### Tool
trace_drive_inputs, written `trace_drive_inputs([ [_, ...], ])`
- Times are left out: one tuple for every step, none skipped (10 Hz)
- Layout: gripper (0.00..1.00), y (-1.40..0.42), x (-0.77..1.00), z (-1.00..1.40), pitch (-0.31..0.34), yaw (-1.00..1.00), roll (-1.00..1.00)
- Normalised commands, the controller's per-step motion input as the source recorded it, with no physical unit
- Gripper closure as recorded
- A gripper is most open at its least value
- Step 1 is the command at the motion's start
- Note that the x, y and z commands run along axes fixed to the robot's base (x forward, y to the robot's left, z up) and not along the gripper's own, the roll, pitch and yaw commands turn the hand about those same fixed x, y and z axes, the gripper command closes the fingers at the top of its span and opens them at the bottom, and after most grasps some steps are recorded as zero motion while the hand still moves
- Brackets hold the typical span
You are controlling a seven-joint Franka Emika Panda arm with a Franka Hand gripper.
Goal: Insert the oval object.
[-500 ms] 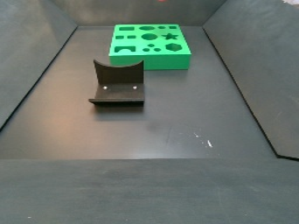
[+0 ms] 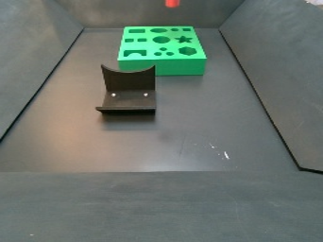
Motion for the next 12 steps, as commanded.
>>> trace_drive_inputs([
  [1.00,-0.19,0.43,-0.18,0.000,-0.63,0.00],
  [1.00,-0.19,0.47,-0.17,0.000,-0.59,0.00],
  [1.00,-0.20,0.49,-0.17,0.000,-0.58,0.00],
  [1.00,-0.20,0.49,-0.18,0.000,-0.58,0.00],
  [1.00,-0.18,0.30,-0.22,0.000,-0.73,0.00],
  [1.00,-0.14,0.07,-0.22,0.000,-0.91,0.00],
  [1.00,-0.13,0.00,-0.24,0.000,-1.00,0.00],
  [1.00,-0.12,0.00,-0.25,0.000,-1.00,0.00],
  [1.00,-0.13,0.00,-0.21,0.000,-1.00,0.00],
  [1.00,-0.15,0.05,-0.19,0.000,-0.96,0.00],
  [1.00,-0.15,0.09,-0.18,0.000,-0.93,0.00],
  [1.00,-0.15,0.08,-0.20,0.000,-0.93,0.00],
])
